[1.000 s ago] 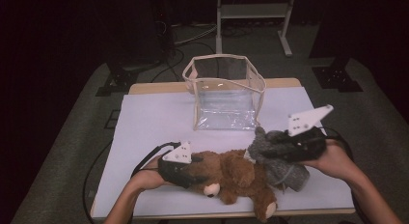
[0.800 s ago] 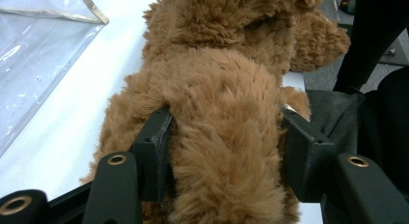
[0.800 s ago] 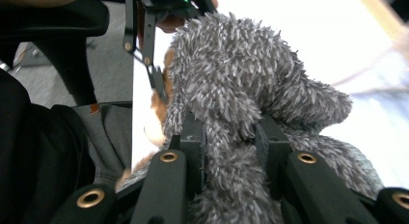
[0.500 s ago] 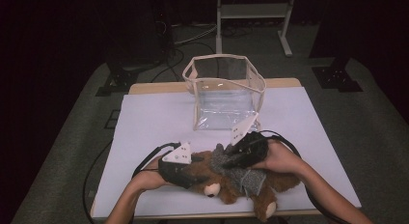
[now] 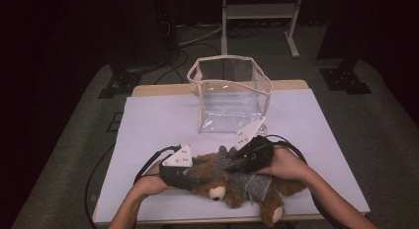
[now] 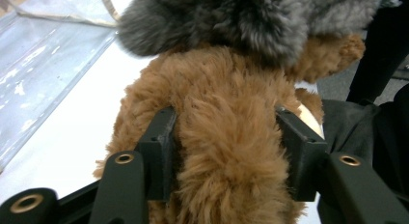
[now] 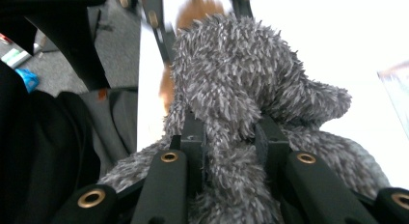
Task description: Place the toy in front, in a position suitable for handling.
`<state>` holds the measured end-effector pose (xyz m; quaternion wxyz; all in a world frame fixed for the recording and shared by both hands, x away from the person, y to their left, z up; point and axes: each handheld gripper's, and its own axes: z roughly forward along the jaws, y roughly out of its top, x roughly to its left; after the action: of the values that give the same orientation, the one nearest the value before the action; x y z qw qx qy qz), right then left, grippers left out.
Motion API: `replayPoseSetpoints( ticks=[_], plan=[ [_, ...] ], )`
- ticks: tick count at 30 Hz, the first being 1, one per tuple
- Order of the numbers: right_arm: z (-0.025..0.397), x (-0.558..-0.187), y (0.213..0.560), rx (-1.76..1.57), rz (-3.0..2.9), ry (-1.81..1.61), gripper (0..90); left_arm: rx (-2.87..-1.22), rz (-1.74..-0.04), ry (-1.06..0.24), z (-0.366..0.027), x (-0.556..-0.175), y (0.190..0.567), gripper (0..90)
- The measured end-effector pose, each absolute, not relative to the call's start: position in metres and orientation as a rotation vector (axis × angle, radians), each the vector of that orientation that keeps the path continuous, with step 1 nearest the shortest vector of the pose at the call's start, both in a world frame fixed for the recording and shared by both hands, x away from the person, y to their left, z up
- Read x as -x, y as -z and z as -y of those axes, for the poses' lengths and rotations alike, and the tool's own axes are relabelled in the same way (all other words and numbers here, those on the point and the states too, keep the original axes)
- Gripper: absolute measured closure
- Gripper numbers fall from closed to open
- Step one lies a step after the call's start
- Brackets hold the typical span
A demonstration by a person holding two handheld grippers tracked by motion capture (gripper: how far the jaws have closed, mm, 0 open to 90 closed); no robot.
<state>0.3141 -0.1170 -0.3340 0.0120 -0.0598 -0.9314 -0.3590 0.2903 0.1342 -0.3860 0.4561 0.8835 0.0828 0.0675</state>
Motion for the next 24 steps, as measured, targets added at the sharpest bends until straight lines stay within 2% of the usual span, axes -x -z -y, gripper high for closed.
replayPoseSetpoints(
  ticks=[4,10,21,24],
  plan=[
    [0.087,-0.315,0.337,0.122,2.9,1.127,70.1,-2.179,-0.202,-0.178,-0.133,-0.289,0.387,47.8],
    [0.083,-0.317,0.34,0.134,2.882,1.154,70.2,-2.166,-0.21,-0.167,-0.135,-0.288,0.39,47.4],
    [0.155,-0.313,0.339,0.304,2.923,1.146,70.2,-2.18,-0.199,-0.17,-0.138,-0.287,0.387,46.2],
    [0.163,-0.31,0.338,0.316,2.928,1.115,70.2,-2.187,-0.196,-0.169,-0.137,-0.286,0.386,46.2]
  ],
)
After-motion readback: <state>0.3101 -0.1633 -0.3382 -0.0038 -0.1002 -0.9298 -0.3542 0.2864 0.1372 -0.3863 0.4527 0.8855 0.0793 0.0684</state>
